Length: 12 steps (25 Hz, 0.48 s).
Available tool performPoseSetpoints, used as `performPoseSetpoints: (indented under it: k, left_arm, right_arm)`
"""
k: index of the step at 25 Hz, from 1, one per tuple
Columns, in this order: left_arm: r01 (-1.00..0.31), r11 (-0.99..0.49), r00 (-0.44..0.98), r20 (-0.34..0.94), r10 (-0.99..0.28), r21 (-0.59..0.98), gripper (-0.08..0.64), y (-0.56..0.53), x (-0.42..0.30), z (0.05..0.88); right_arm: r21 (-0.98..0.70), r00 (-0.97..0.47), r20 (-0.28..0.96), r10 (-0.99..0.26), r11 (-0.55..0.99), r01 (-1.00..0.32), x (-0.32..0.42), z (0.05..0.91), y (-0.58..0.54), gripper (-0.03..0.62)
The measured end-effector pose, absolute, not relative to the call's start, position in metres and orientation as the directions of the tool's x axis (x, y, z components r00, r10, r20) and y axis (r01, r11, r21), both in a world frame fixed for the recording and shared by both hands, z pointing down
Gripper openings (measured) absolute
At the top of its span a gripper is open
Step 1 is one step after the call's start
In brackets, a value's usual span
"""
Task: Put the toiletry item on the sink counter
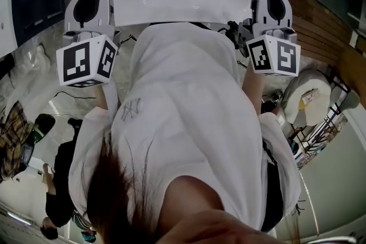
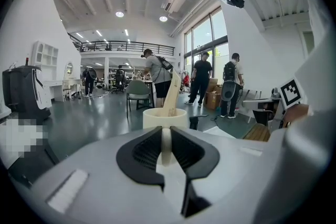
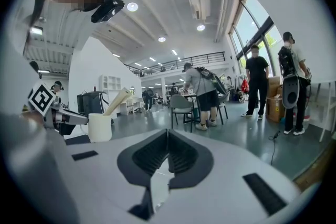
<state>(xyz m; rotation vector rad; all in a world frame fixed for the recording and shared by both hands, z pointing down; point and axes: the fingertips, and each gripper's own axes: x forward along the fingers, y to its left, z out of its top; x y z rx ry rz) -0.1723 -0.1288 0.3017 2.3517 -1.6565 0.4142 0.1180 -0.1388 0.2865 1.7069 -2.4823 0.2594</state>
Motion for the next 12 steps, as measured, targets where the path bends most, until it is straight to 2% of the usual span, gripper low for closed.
performPoseSetpoints:
  k: [6,12]
  left_arm:
    - [-0.944,-0.330,0.315,0.340,-0.886,0.015,0.055,-0.146,-0.178,0.286]
    - [-0.957,-0.290,0.274,0.259,-0.926,-0.023,0.055,-0.151,-0.195,0.289]
  right_arm:
    - [-0.071,-0.361,0.190,-0.913,0.354,-0.933,0.110,0.276,-0.152,0.011]
    - [-0.072,-0.367,0.199,-0.909,0.360,-0.930,0.100,0.288,-0.144,0.011]
